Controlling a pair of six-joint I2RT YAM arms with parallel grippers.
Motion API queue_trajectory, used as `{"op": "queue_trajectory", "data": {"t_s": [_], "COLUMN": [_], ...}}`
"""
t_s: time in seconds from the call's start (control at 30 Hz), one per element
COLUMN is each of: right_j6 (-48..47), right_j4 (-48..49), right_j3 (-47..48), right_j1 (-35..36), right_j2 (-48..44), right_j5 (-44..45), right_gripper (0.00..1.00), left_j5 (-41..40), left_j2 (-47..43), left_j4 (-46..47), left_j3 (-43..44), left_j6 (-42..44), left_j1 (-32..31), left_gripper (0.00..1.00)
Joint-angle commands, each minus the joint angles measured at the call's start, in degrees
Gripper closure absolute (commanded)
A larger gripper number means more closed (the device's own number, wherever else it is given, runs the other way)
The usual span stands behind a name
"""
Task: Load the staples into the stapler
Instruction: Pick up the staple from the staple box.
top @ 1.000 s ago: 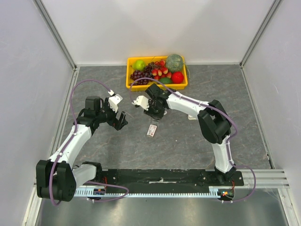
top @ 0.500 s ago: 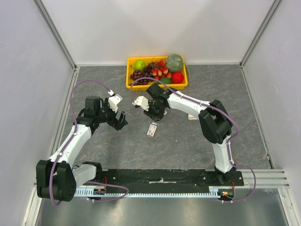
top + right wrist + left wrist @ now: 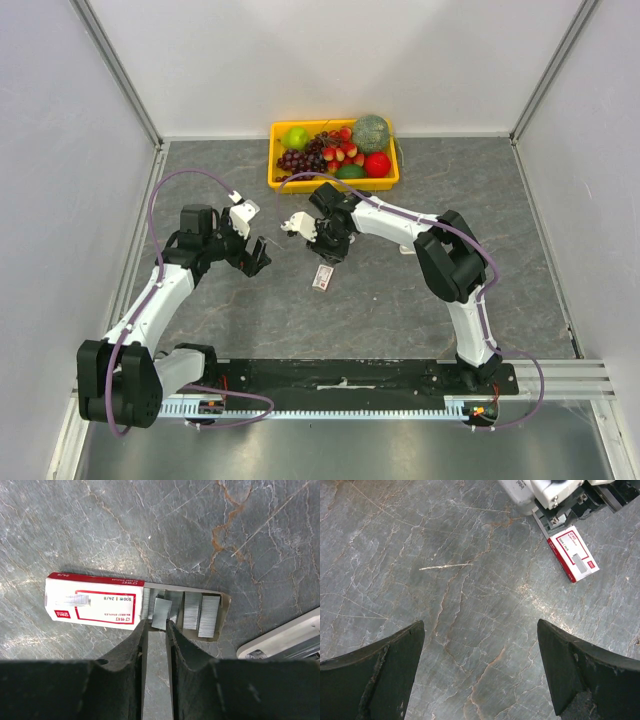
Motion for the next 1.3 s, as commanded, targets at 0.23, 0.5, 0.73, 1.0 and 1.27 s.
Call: {"op": "queue_trajectory", "data": {"t_s": [0.23, 0.5, 0.73, 1.0, 1.27], "right_j6": [-1.27, -0.92, -0.66, -1.10, -1.18], "right_j4": [1.10, 0.84, 0.84, -0.92, -1.01], "right_j3": [-0.64, -0.29, 0.23, 1.55, 1.99], "right_j1": [1.29, 1.38, 1.38, 1.38, 1.38], "right_j2": [0.23, 0.85, 1.99, 3.49, 3.66], "right_j5": [1.02, 1.46, 2.08, 0.85, 0.76], "right_gripper": [0.71, 0.64, 0.66, 0.58, 0.57], "left_j5": [1.87, 2.05, 2.05, 2.05, 2.14], "left_j2": [-0.16, -0.07, 0.02, 0.11, 0.02], "left_j4": [0.18, 0.18, 0.26, 0.18, 0.18], "left_j3": [0.60, 0.51, 0.60, 0.60, 0.60], "left_j6": [-0.24, -0.33, -0.41, -0.41, -0.50], "left_j1": [0.48, 0.57, 0.57, 0.57, 0.57], "left_gripper": [0.00, 0.00, 0.00, 0.00, 0.00]}}
